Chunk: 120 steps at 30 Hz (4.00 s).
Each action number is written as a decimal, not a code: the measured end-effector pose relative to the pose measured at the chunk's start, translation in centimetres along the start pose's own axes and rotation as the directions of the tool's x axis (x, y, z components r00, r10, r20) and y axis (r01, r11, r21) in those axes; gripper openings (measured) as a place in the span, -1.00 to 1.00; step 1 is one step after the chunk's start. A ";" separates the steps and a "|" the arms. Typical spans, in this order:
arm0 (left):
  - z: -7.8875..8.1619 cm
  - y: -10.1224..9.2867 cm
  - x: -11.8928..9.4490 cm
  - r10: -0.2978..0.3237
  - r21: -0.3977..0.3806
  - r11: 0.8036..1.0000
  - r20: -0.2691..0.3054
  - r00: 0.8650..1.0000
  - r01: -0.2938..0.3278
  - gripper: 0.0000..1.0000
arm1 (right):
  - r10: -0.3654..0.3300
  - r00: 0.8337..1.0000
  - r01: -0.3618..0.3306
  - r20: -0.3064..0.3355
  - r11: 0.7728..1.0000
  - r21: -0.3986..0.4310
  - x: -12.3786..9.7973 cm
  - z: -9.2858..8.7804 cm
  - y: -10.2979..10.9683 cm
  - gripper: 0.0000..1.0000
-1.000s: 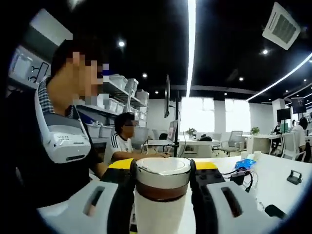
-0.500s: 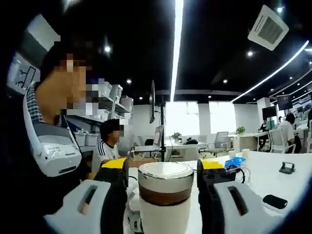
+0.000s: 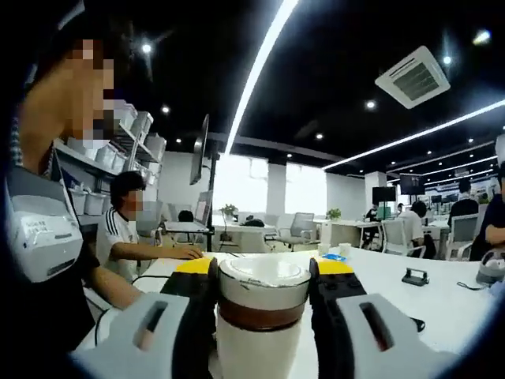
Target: Grasp the water cup twist off the cup lid place the cup lid on the table
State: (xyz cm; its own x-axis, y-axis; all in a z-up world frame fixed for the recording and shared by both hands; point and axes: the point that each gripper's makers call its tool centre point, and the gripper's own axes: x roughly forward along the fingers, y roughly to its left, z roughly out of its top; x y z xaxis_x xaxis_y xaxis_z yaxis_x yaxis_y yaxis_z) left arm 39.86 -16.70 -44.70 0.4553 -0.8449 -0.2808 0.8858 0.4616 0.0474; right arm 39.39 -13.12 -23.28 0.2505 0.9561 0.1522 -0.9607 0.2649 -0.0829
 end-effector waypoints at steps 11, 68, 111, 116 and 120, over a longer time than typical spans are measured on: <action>0.0 0.0 0.0 -0.002 0.000 1.000 0.001 1.000 0.002 -0.03 | 0.345 0.938 -0.346 0.039 0.938 0.029 -0.5 0.0 1.4 -0.03; 0.0 -0.3 -0.1 -0.004 0.000 1.000 0.002 1.000 0.004 -0.03 | 0.233 0.972 -0.233 0.006 0.971 0.046 -0.5 -0.9 0.7 -0.05; 0.0 -0.6 -0.2 -0.004 0.002 1.000 0.003 1.000 0.004 -0.03 | 0.141 0.990 -0.141 0.005 0.990 0.024 -0.5 -0.5 0.6 -0.05; 0.0 -0.8 -0.1 -0.004 0.002 1.000 0.003 1.000 0.004 -0.03 | 0.342 0.940 -0.342 0.022 0.938 0.055 -0.5 -0.5 1.0 -0.05; 0.0 -0.8 -0.1 -0.004 0.001 1.000 0.003 1.000 0.004 -0.03 | 0.451 0.892 -0.453 0.036 0.889 0.068 -0.5 -0.5 1.4 -0.05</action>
State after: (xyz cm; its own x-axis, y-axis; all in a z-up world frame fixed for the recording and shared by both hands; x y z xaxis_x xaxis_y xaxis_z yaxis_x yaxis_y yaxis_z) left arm 39.13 -16.96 -44.73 0.4522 -0.8473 -0.2784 0.8876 0.4583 0.0470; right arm 38.00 -13.15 -23.97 -0.2144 0.9675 0.1341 -0.9757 -0.2057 -0.0756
